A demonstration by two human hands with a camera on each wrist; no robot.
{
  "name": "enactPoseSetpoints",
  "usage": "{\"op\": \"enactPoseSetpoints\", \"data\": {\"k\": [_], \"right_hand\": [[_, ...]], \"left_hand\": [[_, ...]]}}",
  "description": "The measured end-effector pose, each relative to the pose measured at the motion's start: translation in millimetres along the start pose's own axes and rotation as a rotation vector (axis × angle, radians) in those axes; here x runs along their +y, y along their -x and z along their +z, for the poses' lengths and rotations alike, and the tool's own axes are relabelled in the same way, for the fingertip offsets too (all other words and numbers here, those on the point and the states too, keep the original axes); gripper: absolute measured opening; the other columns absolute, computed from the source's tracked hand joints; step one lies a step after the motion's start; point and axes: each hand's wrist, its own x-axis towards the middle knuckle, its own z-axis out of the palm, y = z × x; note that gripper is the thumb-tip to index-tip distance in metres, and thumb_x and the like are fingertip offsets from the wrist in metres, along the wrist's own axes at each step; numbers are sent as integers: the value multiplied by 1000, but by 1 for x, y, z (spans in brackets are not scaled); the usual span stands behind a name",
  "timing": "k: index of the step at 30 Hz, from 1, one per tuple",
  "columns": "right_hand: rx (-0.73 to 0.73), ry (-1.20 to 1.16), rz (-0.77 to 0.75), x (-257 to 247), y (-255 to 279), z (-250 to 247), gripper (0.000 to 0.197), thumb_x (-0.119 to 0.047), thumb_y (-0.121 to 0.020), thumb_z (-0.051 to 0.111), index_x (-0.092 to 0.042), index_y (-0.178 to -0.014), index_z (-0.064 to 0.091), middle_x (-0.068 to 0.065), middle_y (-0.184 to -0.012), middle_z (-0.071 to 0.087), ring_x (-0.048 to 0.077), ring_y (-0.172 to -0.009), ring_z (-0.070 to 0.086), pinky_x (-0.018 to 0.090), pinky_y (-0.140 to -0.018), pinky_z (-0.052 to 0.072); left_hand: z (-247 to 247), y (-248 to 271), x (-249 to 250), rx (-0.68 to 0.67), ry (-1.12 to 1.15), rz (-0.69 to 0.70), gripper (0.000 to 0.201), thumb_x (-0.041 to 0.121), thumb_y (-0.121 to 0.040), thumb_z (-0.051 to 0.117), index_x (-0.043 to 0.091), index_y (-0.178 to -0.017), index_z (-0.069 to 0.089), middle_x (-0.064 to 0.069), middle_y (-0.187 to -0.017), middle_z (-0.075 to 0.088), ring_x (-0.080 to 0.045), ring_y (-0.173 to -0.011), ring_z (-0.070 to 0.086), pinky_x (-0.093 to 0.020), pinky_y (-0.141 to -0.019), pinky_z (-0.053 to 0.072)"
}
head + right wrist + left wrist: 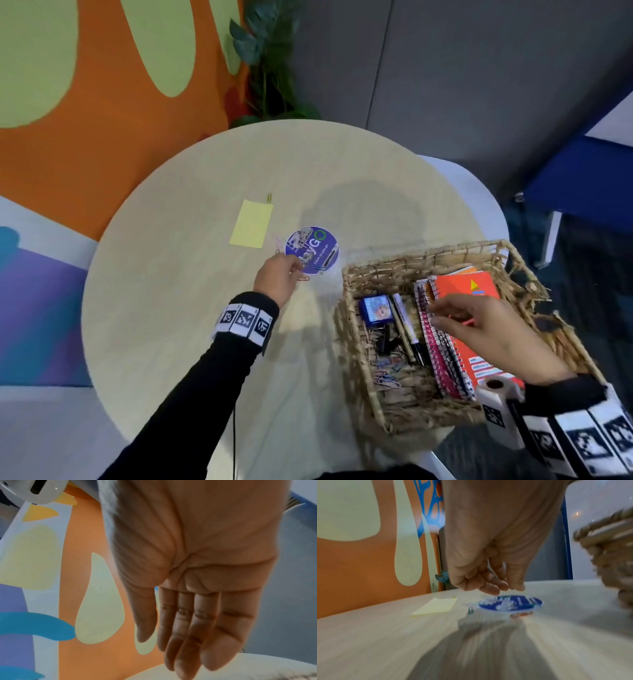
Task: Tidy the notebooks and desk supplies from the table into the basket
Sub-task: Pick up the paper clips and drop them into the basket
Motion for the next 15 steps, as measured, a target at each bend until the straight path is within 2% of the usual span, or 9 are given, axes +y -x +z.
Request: {"op": "enactPoseSetpoints", "data": {"k": [2, 5, 8, 10, 15], "right_hand": [[-6, 4, -47, -14, -14, -3, 10, -18, -83, 69, -23, -92, 72, -11, -84, 74, -13, -85, 61, -1, -68, 43], [-41, 57, -96, -39, -38, -9, 12, -18, -83, 69, -18, -94, 72, -9, -84, 73, -8, -89, 60, -1, -69, 42], [-92, 124, -137, -64, -68, -15, 15, -23, -83, 68, -20, -97, 72, -6, -84, 74, 5, -79, 66, 13, -71, 48], [-115, 196, -167, -79, -97, -15, 16, -24, -84, 67, -18, -98, 72, -2, -85, 74, 11, -80, 67, 21, -73, 48], [-268, 397, -227, -111, -188, 6, 19, -22, -86, 62, -12, -99, 70, 5, -96, 72, 22, -89, 64, 30, -80, 48]], "left_hand": [[8, -11, -10, -44, -21, -20, 21, 16, -90, 68, 6, -107, 71, -16, -111, 70, -30, -102, 66, -34, -89, 51], [16, -22, -14, -122, -24, -11, 22, 15, -88, 71, 1, -104, 69, -18, -111, 69, -30, -101, 65, -30, -85, 49], [21, -30, -14, -164, -7, -5, 18, 13, -90, 68, -3, -98, 68, -20, -105, 67, -32, -100, 63, -31, -85, 48], [24, -32, -14, -195, -13, -8, 17, 12, -94, 64, -4, -100, 67, -17, -103, 64, -33, -102, 64, -32, -88, 49], [27, -31, -15, -189, -39, 23, 21, 5, -99, 52, -5, -113, 64, -22, -118, 63, -35, -110, 61, -41, -96, 49]]}}
